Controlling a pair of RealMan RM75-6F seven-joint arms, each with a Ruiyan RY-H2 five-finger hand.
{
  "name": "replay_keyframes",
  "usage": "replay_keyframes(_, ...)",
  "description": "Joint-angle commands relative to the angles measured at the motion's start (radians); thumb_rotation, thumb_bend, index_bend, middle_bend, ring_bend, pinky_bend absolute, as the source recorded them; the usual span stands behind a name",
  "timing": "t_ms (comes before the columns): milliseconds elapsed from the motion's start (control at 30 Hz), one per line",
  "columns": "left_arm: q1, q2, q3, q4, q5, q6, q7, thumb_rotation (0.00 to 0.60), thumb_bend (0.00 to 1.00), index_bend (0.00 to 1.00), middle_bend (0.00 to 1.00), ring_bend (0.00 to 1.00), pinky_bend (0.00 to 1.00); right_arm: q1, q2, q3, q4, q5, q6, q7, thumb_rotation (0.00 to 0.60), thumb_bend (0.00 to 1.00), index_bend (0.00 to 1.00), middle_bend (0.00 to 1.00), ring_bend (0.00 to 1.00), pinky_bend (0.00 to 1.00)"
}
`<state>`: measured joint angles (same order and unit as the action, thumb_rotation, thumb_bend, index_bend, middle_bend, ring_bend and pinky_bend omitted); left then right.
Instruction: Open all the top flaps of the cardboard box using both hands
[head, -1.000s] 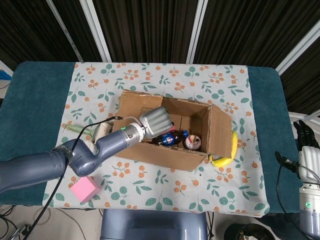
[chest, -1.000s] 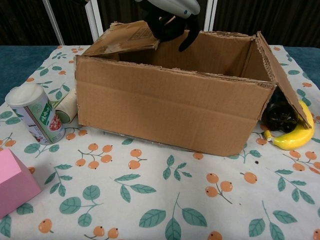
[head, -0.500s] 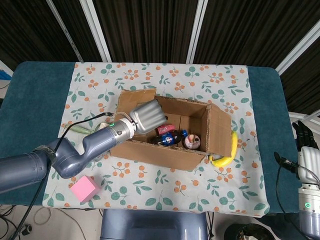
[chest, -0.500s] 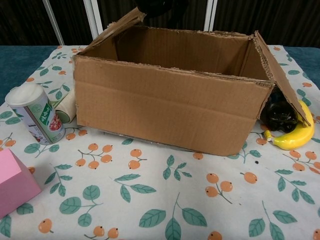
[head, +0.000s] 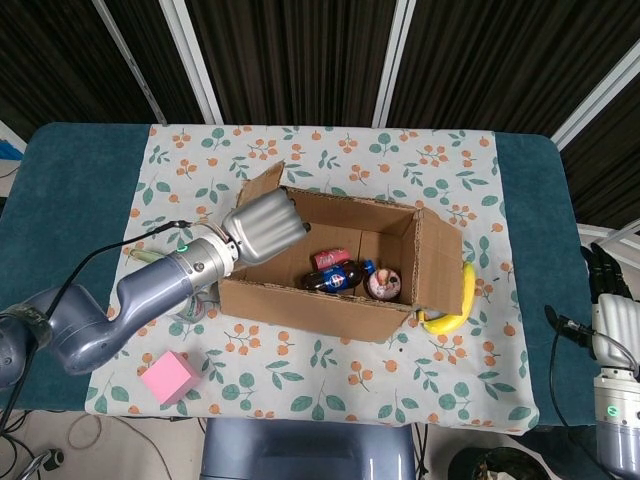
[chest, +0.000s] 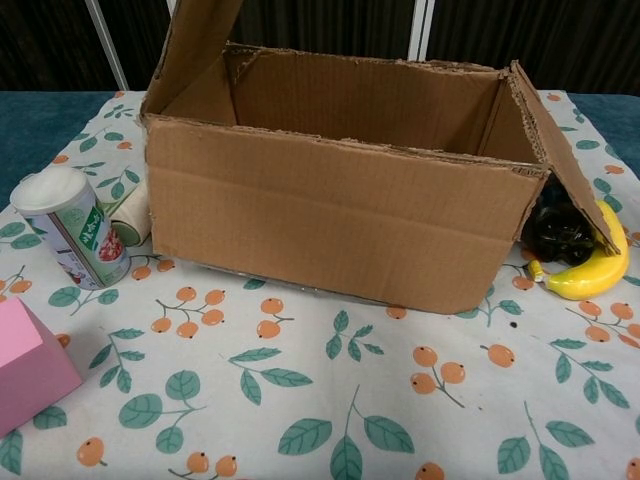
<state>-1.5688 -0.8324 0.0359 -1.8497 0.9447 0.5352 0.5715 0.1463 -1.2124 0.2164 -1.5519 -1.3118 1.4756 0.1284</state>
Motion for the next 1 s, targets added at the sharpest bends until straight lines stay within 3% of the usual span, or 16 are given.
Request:
replay_keyframes(33,0.014,0.027,-0.001,-0.019,0.015,-0.003,-0.004,0.600,1.00,0.40,0.66,0.43,0.45,-0.001,0.000,0.000,0.000,0.000,-0.001,0.001,0.600,0.34,0.00,0.00,0.00,0.22)
replay_keyframes(533,0.098,0.165,-0.015,-0.073,0.074,-0.016,-0.010,0.600,1.00,0.40,0.66,0.43,0.45,-0.006,-0.004,-0.003,-0.002,-0.006,-0.006,0.002,0.600,0.34,0.00,0.00,0.00,0.22)
replay_keyframes(1000,0.182,0.225,-0.007,-0.103,0.104,-0.031,-0.009,0.600,1.00,0.40,0.66,0.43,0.45,-0.008,-0.003,-0.002,-0.009,-0.006,-0.010,0.005,0.600,0.34,0.00,0.00,0.00,0.22)
